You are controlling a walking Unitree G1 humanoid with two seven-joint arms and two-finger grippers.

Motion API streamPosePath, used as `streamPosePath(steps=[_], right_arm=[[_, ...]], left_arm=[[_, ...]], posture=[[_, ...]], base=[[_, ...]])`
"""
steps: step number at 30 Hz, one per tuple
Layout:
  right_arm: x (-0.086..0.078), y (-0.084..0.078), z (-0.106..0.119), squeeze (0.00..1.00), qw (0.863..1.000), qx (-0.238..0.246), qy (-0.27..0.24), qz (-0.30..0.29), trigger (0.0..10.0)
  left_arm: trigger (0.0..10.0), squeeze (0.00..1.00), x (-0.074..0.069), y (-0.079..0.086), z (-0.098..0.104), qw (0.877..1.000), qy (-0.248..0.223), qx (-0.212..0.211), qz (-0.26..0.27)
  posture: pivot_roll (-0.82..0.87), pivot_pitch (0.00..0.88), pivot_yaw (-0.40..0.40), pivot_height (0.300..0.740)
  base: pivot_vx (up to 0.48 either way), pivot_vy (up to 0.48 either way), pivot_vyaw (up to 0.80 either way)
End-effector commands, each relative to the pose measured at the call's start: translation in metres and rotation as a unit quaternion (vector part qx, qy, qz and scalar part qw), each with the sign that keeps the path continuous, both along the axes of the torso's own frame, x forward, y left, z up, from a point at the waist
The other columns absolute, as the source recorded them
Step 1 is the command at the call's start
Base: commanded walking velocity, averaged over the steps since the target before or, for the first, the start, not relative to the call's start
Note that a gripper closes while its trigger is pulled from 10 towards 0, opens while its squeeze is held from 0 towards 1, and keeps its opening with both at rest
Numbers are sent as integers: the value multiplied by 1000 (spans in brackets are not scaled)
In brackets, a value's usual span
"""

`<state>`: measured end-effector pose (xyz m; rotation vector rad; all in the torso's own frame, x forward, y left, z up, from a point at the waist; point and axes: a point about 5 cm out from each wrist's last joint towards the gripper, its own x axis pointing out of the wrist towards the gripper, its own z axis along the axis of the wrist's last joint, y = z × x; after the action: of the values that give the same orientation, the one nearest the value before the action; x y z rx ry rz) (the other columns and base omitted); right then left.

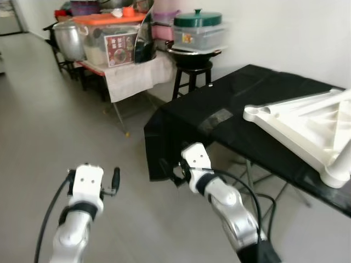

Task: Building children table

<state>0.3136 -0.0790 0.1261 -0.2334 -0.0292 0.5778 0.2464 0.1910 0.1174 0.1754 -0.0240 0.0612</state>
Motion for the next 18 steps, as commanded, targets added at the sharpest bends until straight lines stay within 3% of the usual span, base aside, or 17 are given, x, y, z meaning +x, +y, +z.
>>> streamPosePath(steps=[1,12,13,15,17,18], right_arm=[[3,-3,3,0,1000,5,-4,-7,10000],[2,-3,2,0,1000,-4,-4,-6,10000],[1,-4,0,0,1000,-10,-4,-5,10000],[1,-4,0,0,1000,-10,-4,-5,10000],[-2,-6,-2,0,1000,-29,-4,-4,10000],[-2,-6,-2,0,1000,-29,-4,-4,10000]], left_arm=[[10000,0,3,1,3,1000,-6,1,-2],[10000,0,2,0,4,1000,-10,-3,0],[10000,0,2,0,3,1000,-11,-4,-2],[10000,0,2,0,3,1000,-11,-4,-2],[10000,0,1,-4,4,1000,-17,-2,-9],[10000,0,1,-4,4,1000,-17,-2,-9]], posture=[[-72,16,19,740],[-76,17,-18,740],[-83,15,-71,740],[-83,15,-71,740],[-82,22,-165,740],[-82,22,-165,740]], base=[[0,0,0],[0,0,0],[0,0,0],[0,0,0],[0,0,0],[0,0,0]])
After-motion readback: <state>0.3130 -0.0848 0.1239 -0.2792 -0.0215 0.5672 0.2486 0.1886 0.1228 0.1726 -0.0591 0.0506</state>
